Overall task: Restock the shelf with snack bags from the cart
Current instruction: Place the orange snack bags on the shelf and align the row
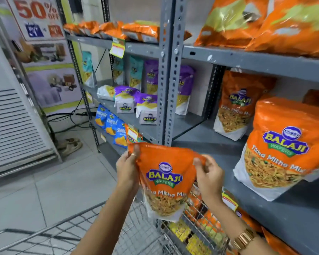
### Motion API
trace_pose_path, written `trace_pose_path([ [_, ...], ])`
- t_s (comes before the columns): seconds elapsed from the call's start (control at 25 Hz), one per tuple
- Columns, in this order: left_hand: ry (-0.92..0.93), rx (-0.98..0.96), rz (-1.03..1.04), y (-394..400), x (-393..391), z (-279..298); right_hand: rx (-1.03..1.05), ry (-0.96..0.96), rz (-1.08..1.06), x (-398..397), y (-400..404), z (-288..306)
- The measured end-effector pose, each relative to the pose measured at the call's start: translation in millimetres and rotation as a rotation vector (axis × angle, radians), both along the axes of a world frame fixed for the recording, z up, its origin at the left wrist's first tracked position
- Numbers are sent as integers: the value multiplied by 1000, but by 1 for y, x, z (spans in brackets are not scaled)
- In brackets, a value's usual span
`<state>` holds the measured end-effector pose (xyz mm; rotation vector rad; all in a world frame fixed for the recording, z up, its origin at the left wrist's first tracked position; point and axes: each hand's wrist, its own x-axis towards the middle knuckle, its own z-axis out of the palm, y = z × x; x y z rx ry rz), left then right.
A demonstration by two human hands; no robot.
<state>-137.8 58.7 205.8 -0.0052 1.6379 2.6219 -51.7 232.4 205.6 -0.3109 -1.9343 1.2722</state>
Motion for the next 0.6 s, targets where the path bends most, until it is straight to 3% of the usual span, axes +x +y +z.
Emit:
trace_pose_path([
  [0.28,215,47,9,107,-53,109,76,209,-171,-35,73,92],
  [0.6,288,-144,-8,207,-113,115,40,152,-362,-87,125,94],
])
